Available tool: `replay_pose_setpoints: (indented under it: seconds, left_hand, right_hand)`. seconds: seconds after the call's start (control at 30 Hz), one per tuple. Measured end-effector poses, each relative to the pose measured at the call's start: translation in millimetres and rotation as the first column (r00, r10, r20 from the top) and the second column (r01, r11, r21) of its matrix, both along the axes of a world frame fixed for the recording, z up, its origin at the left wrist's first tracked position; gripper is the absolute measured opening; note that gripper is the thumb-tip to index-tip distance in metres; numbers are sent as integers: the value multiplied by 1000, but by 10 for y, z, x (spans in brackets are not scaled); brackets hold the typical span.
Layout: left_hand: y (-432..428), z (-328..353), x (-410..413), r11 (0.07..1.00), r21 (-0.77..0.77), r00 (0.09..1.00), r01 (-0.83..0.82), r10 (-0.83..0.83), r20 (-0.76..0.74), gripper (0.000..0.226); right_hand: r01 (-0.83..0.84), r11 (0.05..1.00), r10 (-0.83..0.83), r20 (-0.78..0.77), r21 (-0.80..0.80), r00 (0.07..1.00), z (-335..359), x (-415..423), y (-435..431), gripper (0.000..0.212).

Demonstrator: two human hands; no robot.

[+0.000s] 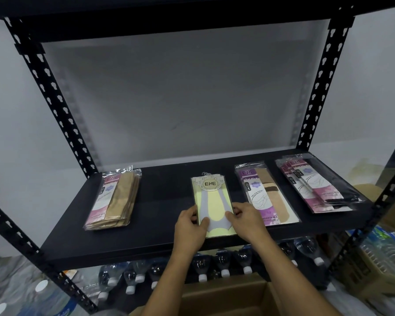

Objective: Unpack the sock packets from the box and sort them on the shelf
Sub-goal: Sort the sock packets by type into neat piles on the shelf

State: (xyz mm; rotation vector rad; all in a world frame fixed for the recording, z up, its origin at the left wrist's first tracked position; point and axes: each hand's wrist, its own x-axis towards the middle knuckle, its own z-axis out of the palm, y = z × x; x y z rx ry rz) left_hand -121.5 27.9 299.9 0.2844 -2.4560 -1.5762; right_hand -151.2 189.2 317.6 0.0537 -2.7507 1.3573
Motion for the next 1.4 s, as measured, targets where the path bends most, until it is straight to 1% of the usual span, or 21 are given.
replay_pose_setpoints:
  seconds: [0.07,0.17,0.27,0.33,0.37,0.47,0.5,0.6,0.63,0.73,0.8,0.87,0.97,1.07,1.17,1.23,1.33,1.4]
  left_hand:
    - [3,-12,-3,1000,-4,1000,-6,6,-6,41]
    - [-21,-25,-31,1000,-5,1000,-2,2,13,44]
    - [-54,-6,-57,999,29,999,-28,27,37,59]
    - [-71,32,-97,998,55,998,-37,34,50,63]
    - [-70,50,-119,998,66,998,-25,21,54,60]
    - [-42,90,-170,994,101,997,35,-41,59,42]
    - [-38,93,-178,993,109,997,42,-49,66,42]
    - [-48,89,-196,993,109,995,50,-59,85,49]
    - [-54,92,-197,993,109,994,54,-63,87,49]
    - [-70,98,-173,989,138,995,50,-62,79,43]
    - [-72,74,-137,991,134,997,21,-30,67,44]
    - [-67,35,-92,995,102,998,-10,3,68,48]
    - [-45,-38,-38,995,104,997,-10,2,71,43]
    - [-107,-42,-40,994,107,998,-17,11,63,40]
    - [-244,-30,-79,995,97,998,-13,7,60,36]
    - [-367,-14,-100,996,90,998,-30,25,53,34]
    - [-590,9,-153,995,88,998,-56,52,40,33]
    - [-750,31,-188,995,72,997,-73,70,44,33]
  right_hand:
    - [-7,1000,7,2,15,1000,7,-8,4,21]
    - [-8,1000,8,19,-6,1000,13,-29,9,23]
    - [18,999,-18,12,-32,1000,15,-35,16,28]
    - [20,999,-20,13,-32,1000,21,-45,13,23]
    - [16,1000,-15,20,-18,1000,26,-54,13,18]
    - [-15,1000,14,28,25,1000,26,-96,-2,36]
    - [-19,999,18,29,35,999,25,-107,-7,36]
    - [-27,998,24,42,60,999,34,-125,-9,25]
    - [-34,998,32,42,60,999,40,-130,-5,25]
    - [-31,999,30,46,28,998,45,-125,8,36]
    - [-6,1000,6,57,4,998,39,-111,9,40]
    - [-11,1000,11,63,-7,998,34,-83,5,35]
    - [-11,999,14,81,-38,997,38,-57,-11,20]
    - [1,999,3,78,-51,997,29,-73,-47,28]
    - [-7,998,12,68,-66,998,32,-93,-179,27]
    - [-11,995,16,60,-95,998,12,-126,-307,33]
    - [-48,994,55,73,-100,996,31,-214,-548,20]
    - [-69,993,75,63,-96,995,38,-276,-722,20]
